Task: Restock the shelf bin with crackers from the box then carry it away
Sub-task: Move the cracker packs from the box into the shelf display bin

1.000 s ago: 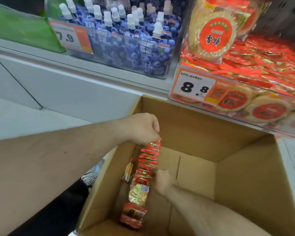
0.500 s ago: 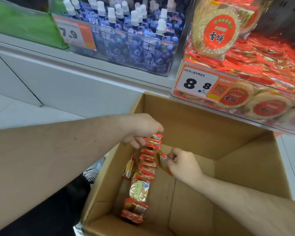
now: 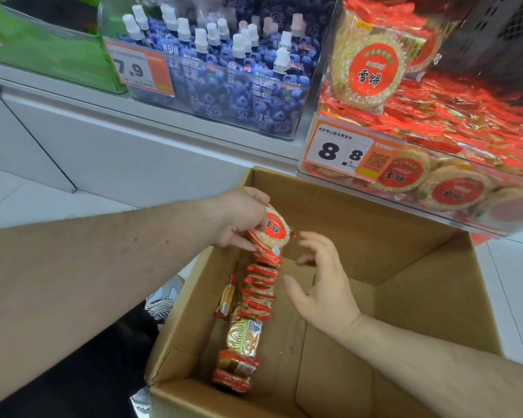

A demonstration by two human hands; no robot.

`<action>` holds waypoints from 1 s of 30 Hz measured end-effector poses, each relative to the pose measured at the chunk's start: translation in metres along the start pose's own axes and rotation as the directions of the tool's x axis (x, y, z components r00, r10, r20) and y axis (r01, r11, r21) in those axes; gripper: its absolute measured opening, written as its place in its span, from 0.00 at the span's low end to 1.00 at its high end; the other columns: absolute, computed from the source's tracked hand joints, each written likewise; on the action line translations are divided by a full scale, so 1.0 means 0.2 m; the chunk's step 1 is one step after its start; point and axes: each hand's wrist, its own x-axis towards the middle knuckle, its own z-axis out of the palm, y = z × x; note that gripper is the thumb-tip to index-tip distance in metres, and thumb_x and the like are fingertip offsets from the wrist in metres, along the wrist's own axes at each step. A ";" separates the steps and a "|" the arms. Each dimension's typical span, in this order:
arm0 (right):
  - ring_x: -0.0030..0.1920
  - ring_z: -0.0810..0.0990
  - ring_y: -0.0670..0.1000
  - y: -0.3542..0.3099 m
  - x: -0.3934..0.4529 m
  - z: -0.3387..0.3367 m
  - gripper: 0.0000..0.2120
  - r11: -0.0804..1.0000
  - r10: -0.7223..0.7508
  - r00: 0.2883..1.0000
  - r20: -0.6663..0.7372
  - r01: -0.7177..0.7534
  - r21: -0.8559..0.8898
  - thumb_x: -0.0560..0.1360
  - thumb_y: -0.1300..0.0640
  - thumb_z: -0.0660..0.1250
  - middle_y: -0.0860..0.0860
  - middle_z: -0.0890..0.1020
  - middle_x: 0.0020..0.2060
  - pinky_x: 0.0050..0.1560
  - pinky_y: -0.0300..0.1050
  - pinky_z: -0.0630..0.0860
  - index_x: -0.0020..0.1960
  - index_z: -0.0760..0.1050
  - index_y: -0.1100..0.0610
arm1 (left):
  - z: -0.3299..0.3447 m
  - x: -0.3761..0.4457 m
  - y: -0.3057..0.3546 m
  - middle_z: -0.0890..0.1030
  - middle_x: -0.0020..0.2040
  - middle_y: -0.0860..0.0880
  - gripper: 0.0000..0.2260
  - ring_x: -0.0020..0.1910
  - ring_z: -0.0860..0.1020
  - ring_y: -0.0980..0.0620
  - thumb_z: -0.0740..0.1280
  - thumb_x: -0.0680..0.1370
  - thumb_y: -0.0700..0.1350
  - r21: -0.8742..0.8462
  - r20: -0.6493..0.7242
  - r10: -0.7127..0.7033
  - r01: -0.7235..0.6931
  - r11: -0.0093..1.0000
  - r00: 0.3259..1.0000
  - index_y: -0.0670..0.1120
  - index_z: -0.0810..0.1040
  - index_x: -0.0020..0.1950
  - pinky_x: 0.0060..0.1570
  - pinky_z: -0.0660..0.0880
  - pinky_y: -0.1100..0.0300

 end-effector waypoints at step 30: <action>0.29 0.78 0.52 0.40 -0.21 0.31 0.06 0.138 0.867 0.152 0.475 -0.988 0.066 0.68 0.67 0.75 0.56 0.85 0.35 0.30 0.43 0.73 0.43 0.81 0.63 | 0.01 -0.02 0.03 0.69 0.69 0.49 0.37 0.54 0.77 0.46 0.63 0.73 0.26 0.210 0.110 0.172 -0.192 0.959 0.979 0.64 0.67 0.70 0.32 0.78 0.58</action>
